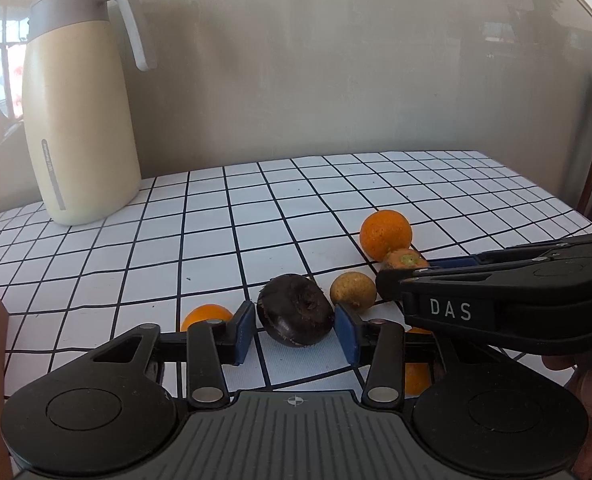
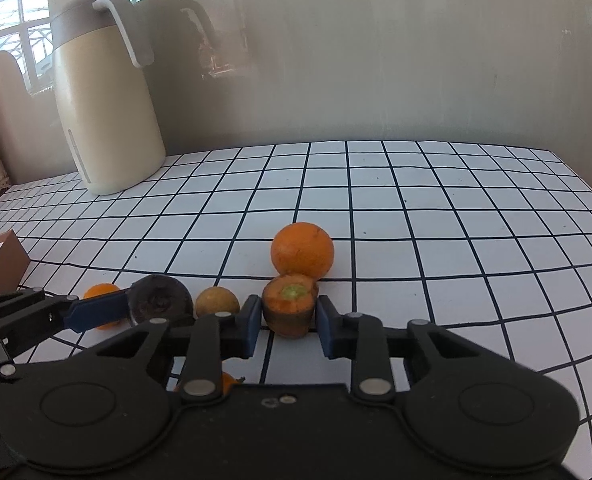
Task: Organize fruits
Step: 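Grasp the dark plum with the left tool while the right tool grasps a carrot piece, then carry the plum in the left tool while the right tool carries the carrot piece to the box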
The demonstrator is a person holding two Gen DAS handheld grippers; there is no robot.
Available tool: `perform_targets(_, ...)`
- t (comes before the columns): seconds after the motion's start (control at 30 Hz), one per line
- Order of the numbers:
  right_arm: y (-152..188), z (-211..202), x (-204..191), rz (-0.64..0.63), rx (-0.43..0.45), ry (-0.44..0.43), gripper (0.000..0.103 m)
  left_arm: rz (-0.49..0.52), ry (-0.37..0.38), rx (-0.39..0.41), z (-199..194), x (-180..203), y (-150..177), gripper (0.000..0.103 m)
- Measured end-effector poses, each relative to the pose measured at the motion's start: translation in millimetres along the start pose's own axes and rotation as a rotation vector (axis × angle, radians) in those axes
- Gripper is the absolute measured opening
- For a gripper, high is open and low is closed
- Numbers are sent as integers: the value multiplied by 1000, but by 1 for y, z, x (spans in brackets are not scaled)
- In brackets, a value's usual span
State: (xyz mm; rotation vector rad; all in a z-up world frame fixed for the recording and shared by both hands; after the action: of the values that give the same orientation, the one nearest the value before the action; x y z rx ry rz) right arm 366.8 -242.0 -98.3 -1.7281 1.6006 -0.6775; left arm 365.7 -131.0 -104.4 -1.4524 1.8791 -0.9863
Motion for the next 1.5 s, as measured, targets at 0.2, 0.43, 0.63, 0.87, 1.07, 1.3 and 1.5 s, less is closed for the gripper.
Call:
perform_targets(0.2,-1,-3,0,0,13,6,20,-1,1,16,-2,0,0,41)
perform_targets(0.43,-4,-18,-2,-6,35,11,20,3,-11,27,-14,-2,0,41)
perform_targets(0.63,-7,-38,-8,-19,65,13,20,8,-15,48,-33,-6,-4,41)
perform_targets(0.87,-10,-60,-21,-28,100,6,20,1,-29,75,-60,-11,-4,41)
perform_targets(1.07,-5,-78,-34,-27,113,-6,20,7,-41,95,-84,-15,-2,41)
perform_targets(1.3,-1,-105,-53,-32,146,-31,20,-23,-71,114,-113,-26,9,41)
perform_targets(1.5,8,-125,-70,-69,167,-47,20,-51,-104,133,-142,-42,21,41)
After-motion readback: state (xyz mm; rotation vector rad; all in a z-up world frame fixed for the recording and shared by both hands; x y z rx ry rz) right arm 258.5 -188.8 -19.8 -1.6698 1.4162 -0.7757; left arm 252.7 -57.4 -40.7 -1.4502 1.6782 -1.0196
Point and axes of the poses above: each gripper's, at about its wrist camera, not at the fingertips, and z roughly the way its jaws point, x to its right, y to its underside, the point moved 7 cm from there along z, roughly the way its jaws point, and after that the axes turned 4 degrees about y, right-handed, at the moved point
